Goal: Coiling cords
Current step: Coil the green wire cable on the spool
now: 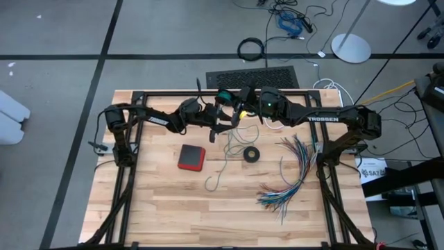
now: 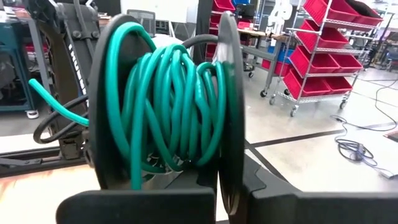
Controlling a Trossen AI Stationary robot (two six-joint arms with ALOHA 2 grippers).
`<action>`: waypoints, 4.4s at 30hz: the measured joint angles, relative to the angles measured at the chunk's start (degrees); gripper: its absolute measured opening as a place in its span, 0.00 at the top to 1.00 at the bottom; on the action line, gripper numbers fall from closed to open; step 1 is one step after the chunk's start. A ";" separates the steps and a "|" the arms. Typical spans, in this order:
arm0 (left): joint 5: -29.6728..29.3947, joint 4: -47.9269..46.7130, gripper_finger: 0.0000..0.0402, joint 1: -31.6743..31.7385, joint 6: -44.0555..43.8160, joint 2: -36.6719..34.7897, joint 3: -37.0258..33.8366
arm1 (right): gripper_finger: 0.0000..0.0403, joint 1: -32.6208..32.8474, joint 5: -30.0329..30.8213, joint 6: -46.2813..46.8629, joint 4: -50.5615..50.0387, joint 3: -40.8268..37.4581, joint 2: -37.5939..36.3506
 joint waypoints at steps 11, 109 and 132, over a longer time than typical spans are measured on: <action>-4.77 -1.01 0.59 -2.10 1.49 0.13 0.00 | 1.00 2.40 0.00 -0.23 3.07 -0.02 0.39; -1.76 -24.27 1.00 9.85 -1.28 -11.64 0.02 | 1.00 8.04 14.25 -6.31 -39.84 -0.02 -6.05; 0.33 -26.50 1.00 10.58 -4.55 -16.61 0.02 | 1.00 5.93 23.68 -8.58 -45.70 0.00 -4.44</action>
